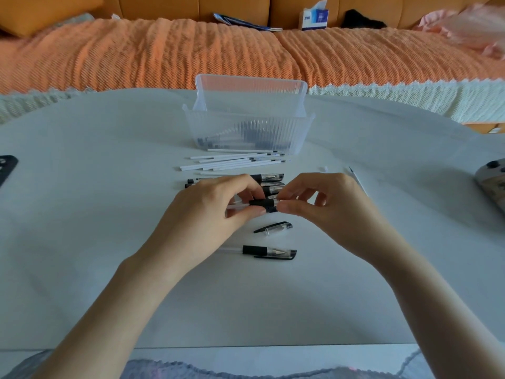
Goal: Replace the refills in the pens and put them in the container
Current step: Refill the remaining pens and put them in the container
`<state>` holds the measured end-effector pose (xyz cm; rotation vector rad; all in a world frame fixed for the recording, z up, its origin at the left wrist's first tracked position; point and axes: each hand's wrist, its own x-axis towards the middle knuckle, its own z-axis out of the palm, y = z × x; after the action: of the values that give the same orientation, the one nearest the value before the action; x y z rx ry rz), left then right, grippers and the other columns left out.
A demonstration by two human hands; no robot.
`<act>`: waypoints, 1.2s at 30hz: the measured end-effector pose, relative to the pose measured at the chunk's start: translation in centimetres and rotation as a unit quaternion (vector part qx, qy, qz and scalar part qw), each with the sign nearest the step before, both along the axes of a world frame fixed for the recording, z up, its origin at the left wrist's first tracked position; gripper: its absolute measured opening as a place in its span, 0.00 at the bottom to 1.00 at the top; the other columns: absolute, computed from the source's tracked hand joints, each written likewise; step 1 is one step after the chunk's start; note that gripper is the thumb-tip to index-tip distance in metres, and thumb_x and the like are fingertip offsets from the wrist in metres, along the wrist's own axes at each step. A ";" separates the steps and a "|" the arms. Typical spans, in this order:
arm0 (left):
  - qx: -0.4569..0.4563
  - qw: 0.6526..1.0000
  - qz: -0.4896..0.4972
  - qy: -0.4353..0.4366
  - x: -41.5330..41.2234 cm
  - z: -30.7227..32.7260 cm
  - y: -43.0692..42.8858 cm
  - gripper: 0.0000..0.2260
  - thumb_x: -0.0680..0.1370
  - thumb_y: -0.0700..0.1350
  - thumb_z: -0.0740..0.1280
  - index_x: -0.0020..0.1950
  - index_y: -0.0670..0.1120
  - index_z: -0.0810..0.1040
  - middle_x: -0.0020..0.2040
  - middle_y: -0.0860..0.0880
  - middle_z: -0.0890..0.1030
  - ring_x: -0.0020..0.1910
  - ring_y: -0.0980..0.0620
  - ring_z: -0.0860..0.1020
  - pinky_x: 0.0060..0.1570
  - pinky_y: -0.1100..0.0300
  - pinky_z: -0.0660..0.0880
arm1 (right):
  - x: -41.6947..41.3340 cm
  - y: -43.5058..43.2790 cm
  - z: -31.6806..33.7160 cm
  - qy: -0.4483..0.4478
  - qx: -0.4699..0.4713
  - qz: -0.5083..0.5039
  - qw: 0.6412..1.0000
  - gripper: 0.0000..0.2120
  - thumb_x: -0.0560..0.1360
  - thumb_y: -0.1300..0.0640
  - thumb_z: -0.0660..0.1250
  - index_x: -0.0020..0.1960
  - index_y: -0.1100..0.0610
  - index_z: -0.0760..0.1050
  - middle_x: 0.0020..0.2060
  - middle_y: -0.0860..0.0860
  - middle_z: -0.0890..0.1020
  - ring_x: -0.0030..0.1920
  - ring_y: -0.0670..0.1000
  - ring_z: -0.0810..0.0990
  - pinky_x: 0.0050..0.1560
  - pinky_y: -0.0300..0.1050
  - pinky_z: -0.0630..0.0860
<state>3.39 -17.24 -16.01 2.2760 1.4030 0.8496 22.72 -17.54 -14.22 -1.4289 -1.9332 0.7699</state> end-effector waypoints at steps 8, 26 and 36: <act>-0.016 1.000 -0.020 0.000 -0.2 0.0 0.1 0.07 0.72 0.57 0.68 0.47 0.57 0.77 0.39 0.64 0.78 0.38 0.65 0.74 0.37 0.67 0.69 | 0.1 0.2 -0.1 0.009 0.011 -0.007 1.000 0.04 0.68 0.58 0.74 0.42 0.53 0.81 0.31 0.43 0.78 0.33 0.38 0.74 0.36 0.26 0.66; -0.014 1.000 0.001 0.000 -0.8 -0.2 0.5 0.04 0.74 0.55 0.68 0.45 0.56 0.79 0.37 0.63 0.79 0.38 0.61 0.75 0.38 0.62 0.71 | 1.0 0.3 -0.1 -0.001 0.006 -0.027 1.000 0.03 0.69 0.56 0.73 0.41 0.51 0.80 0.30 0.40 0.78 0.31 0.37 0.73 0.34 0.26 0.67; -0.019 1.000 0.023 -0.006 -1.1 -0.1 0.6 0.09 0.71 0.59 0.65 0.45 0.56 0.79 0.38 0.63 0.78 0.41 0.64 0.75 0.40 0.65 0.71 | 1.1 0.5 -1.5 -0.147 0.002 0.008 0.989 0.04 0.71 0.47 0.70 0.41 0.46 0.79 0.35 0.40 0.77 0.35 0.42 0.72 0.35 0.36 0.67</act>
<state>2.30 -16.63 -16.08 2.2148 1.4593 0.8435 23.77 -17.07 -15.75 -1.5978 -2.1656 0.5867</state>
